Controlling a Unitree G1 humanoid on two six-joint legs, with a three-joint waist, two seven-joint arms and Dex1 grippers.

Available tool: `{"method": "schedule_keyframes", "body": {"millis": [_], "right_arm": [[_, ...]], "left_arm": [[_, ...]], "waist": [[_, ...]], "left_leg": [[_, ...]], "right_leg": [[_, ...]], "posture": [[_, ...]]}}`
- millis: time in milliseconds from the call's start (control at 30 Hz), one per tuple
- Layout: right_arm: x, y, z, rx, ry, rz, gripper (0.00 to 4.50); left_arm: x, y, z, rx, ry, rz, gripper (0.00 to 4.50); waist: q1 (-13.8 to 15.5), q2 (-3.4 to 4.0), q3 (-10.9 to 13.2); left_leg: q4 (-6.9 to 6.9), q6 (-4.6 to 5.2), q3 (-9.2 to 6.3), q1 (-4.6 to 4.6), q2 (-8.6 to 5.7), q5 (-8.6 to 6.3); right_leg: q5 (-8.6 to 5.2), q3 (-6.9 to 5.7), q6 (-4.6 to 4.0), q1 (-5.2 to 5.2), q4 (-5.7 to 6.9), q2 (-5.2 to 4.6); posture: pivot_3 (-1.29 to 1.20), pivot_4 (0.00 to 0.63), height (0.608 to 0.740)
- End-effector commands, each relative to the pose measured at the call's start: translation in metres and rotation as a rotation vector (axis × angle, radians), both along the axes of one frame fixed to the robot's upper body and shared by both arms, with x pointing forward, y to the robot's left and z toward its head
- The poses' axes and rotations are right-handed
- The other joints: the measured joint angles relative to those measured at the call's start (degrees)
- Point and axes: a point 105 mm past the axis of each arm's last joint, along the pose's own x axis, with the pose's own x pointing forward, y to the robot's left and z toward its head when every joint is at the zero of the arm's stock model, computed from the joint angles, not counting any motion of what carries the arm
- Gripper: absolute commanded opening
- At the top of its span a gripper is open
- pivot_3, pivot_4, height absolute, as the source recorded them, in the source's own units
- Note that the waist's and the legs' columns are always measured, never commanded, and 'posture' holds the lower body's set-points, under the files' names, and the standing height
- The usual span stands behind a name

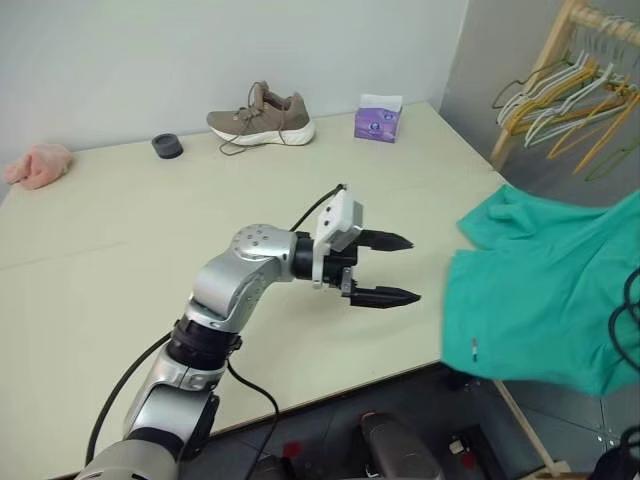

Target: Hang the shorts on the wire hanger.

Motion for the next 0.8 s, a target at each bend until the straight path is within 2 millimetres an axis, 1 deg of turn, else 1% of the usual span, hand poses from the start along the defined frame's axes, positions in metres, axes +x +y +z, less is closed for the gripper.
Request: {"method": "schedule_keyframes", "body": {"millis": [33,67,133,200,300,400,533,633,800], "right_arm": [[0.015,-0.025,0.045,-0.101,-0.099,-0.050,0.00],[0.021,-0.033,0.057,-0.124,-0.118,-0.055,0.00],[0.029,-0.045,0.072,-0.139,-0.142,-0.068,0.00],[0.037,-0.059,0.088,-0.130,-0.179,-0.097,0.00],[0.044,-0.073,0.101,-0.135,-0.190,-0.114,0.00],[0.046,-0.086,0.099,-0.128,-0.160,-0.134,0.00],[0.045,-0.100,0.091,-0.088,-0.117,-0.167,0.00],[0.042,-0.110,0.083,-0.052,-0.092,-0.200,0.00],[0.045,-0.109,0.072,0.003,-0.059,-0.190,0.00]], "left_arm": [[0.006,-0.010,0.016,-0.036,-0.078,0.021,4.48],[0.006,-0.013,0.020,-0.045,-0.095,0.022,4.48],[0.007,-0.016,0.025,-0.054,-0.119,0.028,4.48],[0.009,-0.020,0.031,-0.064,-0.145,0.043,4.48],[0.011,-0.024,0.042,-0.089,-0.172,0.065,4.48],[0.014,-0.026,0.047,-0.094,-0.195,0.093,4.48],[0.016,-0.027,0.052,-0.103,-0.205,0.097,4.48],[0.017,-0.030,0.056,-0.114,-0.208,0.095,4.48],[0.016,-0.034,0.062,-0.128,-0.202,0.068,4.48]], "waist": [[-0.6,0.01,0.3],[-1.1,0.05,0.6],[-1.7,-0.02,1.1],[-1.9,0.07,1.7],[-2.1,0.05,2.2],[-1.9,0.02,2.6],[-1.7,0.09,3.0],[-1.7,0.27,3.5],[-1.7,0.06,3.6]], "left_leg": [[-0.17,0.01,0.01,0.09,-0.07,0.01],[-0.35,0.02,0.02,0.21,-0.15,0.02],[-0.49,0.05,0.08,0.32,-0.30,0.04],[-0.57,0.06,0.06,0.56,-0.31,0.04],[-0.65,0.07,0.09,0.69,-0.41,0.03],[-0.73,0.07,0.09,0.69,-0.53,0.03],[-0.81,0.05,0.13,0.71,-0.76,0.03],[-0.79,0.05,0.20,0.72,-1.04,0.04],[-0.76,0.13,0.37,0.73,-1.14,-0.02]], "right_leg": [[-0.01,0.06,0.02,0.03,-0.08,-0.02],[-0.01,0.11,0.02,0.13,-0.22,-0.06],[-0.02,0.22,0.06,0.19,-0.33,-0.20],[-0.07,0.20,0.15,0.48,-0.51,-0.22],[-0.09,0.26,0.26,0.67,-0.75,-0.32],[-0.21,0.30,0.46,0.67,-0.76,-0.43],[-0.31,0.41,0.64,0.67,-0.79,-0.66],[-0.34,0.52,0.83,0.67,-0.77,-0.93],[-0.34,0.71,1.05,0.68,-0.84,-1.04]], "posture": [[-0.36,0.172,0.740],[-0.35,0.174,0.740],[-0.34,0.181,0.740],[-0.34,0.186,0.740],[-0.33,0.194,0.740],[-0.33,0.199,0.740],[-0.33,0.208,0.740],[-0.34,0.212,0.740],[-0.34,0.213,0.740]]}}
